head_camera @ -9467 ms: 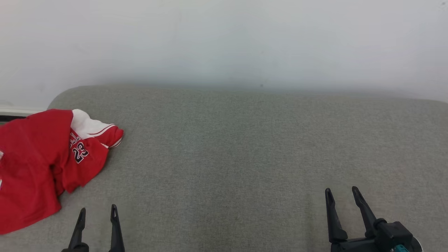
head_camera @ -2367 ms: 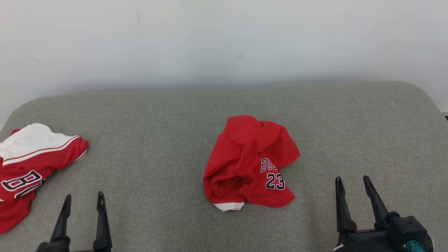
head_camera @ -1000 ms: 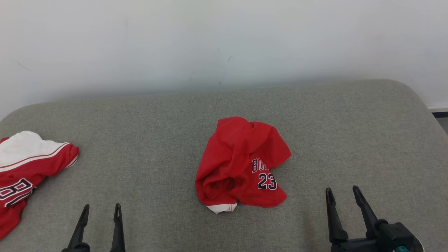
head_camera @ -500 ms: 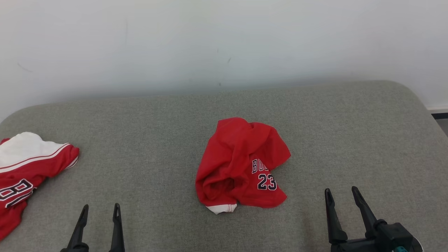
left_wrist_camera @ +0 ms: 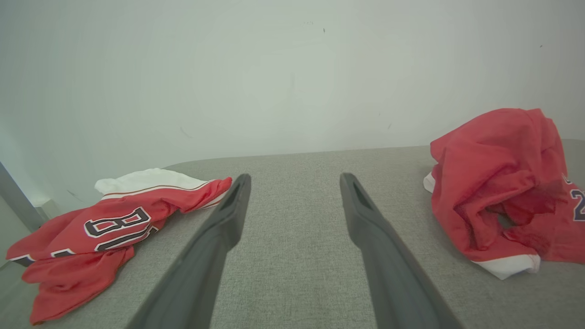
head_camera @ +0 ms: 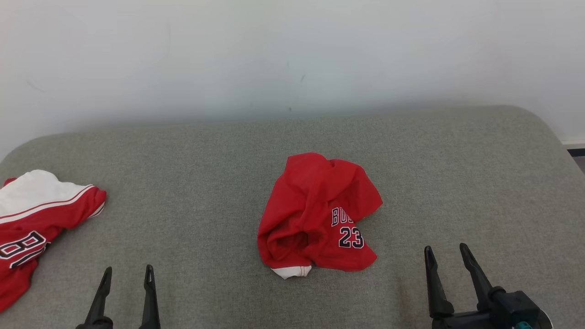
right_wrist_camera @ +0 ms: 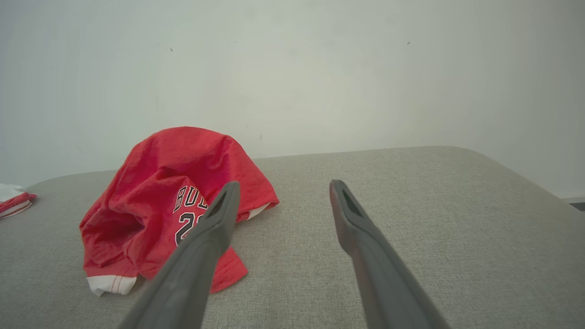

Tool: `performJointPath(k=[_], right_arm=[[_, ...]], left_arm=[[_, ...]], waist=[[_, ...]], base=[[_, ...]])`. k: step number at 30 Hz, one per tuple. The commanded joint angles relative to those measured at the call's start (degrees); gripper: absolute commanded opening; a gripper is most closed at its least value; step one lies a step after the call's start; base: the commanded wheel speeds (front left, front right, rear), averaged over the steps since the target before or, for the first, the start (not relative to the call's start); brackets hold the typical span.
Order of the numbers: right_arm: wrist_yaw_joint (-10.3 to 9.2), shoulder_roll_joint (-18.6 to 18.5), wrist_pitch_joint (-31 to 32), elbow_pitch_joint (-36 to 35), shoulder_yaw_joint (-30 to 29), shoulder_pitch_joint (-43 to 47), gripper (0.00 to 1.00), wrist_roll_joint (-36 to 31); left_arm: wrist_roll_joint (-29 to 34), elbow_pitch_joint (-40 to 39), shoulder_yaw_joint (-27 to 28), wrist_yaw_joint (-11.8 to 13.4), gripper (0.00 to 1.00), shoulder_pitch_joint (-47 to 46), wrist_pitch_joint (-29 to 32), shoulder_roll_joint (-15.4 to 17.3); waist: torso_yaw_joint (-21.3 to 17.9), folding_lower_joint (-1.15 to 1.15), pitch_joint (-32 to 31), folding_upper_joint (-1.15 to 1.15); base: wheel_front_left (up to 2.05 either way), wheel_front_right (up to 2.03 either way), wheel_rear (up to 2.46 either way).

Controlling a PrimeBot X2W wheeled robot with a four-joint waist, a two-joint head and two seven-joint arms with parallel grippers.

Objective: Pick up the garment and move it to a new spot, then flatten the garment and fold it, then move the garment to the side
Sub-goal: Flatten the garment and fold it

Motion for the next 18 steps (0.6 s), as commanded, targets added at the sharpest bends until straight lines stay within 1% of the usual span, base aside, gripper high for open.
performJointPath(k=[1,12,18], right_arm=[[-0.12,0.10,-0.01,-0.09,0.08,0.26,1.00,-0.37],[-0.12,0.10,-0.01,0.14,0.16,0.19,1.00,-0.55],[-0.12,0.10,-0.02,0.36,2.66,-0.43,1.00,0.10]], left_arm=[[-0.02,-0.05,0.16,-0.23,1.00,0.04,-0.20,-0.14],[0.22,0.22,0.50,-0.39,1.00,-0.27,-0.20,-0.61],[0.54,0.48,0.16,-0.63,1.00,-1.16,-0.20,-1.02]], waist=[[-0.01,0.00,0.10,0.00],[0.14,0.00,0.30,0.00],[1.23,0.00,0.83,0.00]], base=[[0.00,0.00,0.00],[0.00,0.00,0.00],[0.00,0.00,0.00]])
